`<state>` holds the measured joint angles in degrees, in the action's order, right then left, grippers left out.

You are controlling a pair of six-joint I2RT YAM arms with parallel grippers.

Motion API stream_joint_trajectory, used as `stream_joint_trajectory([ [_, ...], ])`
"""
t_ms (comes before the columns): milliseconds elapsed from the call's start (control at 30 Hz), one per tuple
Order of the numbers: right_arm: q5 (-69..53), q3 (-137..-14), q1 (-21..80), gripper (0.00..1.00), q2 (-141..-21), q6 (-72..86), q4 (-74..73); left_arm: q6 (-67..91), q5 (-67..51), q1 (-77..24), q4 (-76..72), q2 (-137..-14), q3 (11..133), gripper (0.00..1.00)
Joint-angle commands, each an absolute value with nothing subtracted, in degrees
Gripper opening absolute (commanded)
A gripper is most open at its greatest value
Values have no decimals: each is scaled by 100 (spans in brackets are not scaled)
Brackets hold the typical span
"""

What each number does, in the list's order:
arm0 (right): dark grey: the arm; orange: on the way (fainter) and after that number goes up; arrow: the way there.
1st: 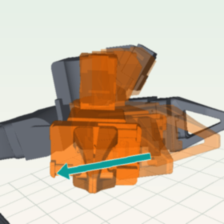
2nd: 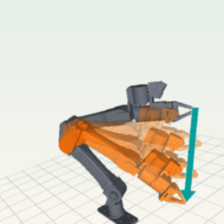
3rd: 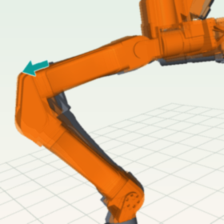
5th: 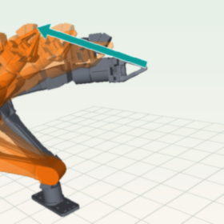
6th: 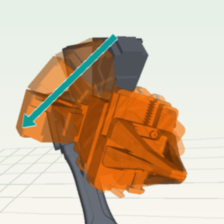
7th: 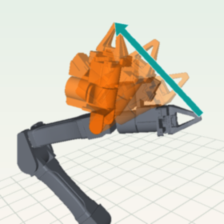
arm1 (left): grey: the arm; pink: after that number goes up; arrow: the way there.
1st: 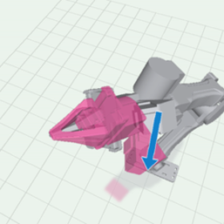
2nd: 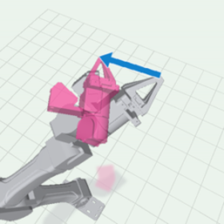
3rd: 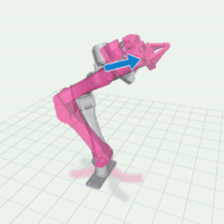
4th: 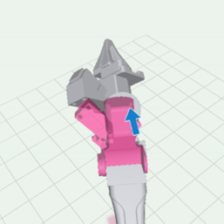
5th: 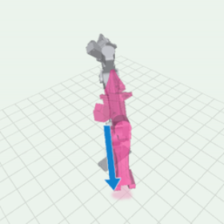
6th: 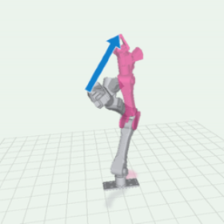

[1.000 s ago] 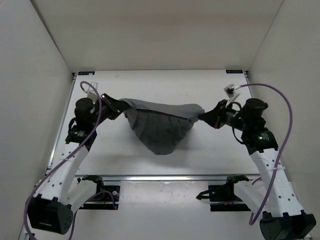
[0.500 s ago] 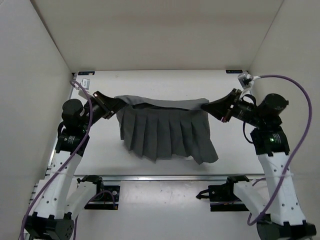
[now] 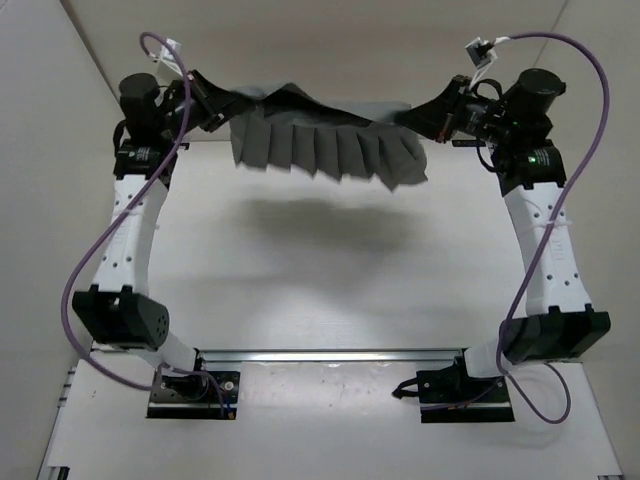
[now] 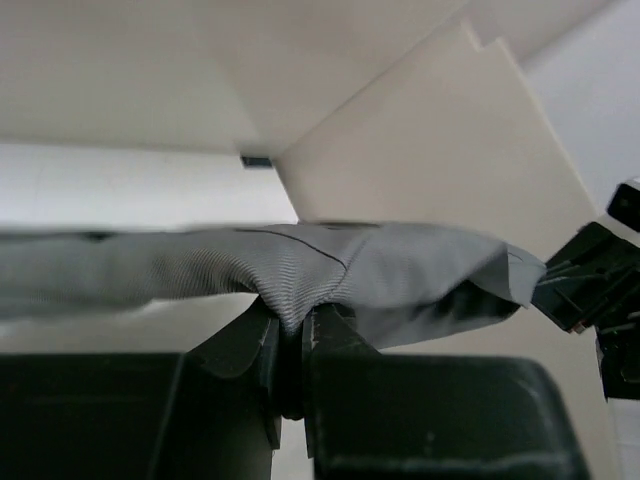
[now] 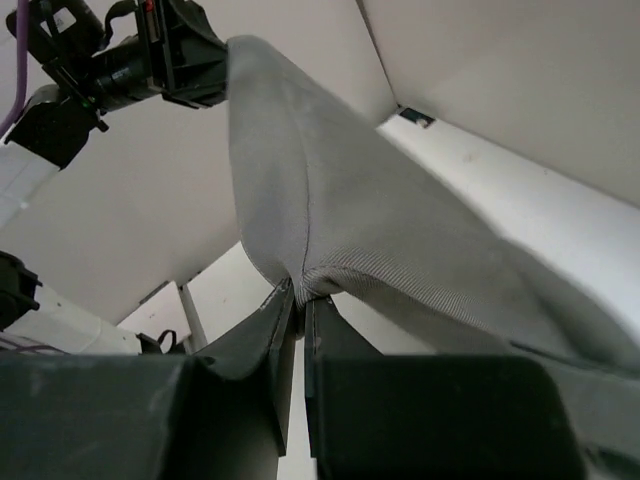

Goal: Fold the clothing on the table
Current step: Flatten the skirt out, then fold the skirt

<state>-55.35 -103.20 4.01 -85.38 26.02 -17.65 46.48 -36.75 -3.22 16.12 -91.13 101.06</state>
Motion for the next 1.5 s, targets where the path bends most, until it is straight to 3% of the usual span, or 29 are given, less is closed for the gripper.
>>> stream_joint_trajectory([
  [0,-6064,-9855,194,0,-8202,2751,-1092,4412,-4016,-44,1486,-8308,9752,0],
  [100,-6038,-8423,70,0,-7842,2803,-652,4491,-4017,-44,880,-7867,8354,0],
  [200,-5829,-7025,61,0,-7621,2839,-176,4596,-4034,-140,133,-7436,5861,0],
  [333,-5212,-5162,220,0,-7445,3319,252,4658,-3684,-491,-711,-7348,3407,0],
  [433,-5379,-3825,202,0,-7208,3656,782,4693,-3560,-720,-940,-7269,2350,0],
  [533,-4924,-3096,281,0,-6638,3551,240,4790,-3219,-1018,-696,-6525,1620,0],
  [700,-4921,-2497,10,0,-5320,3700,-797,4930,-2576,-1546,753,-4795,1231,0],
  [967,-5616,-1889,-19,0,-3859,4236,-1853,5536,-2285,-1538,2688,-1980,1186,0],
  [1233,-5642,-2494,334,0,-3331,4421,-2207,6002,-2286,-1582,2963,-1511,1599,0],
  [1467,-6012,-3357,-208,0,-4664,4938,-609,5863,-2286,-1108,1417,-3487,2724,0],
])
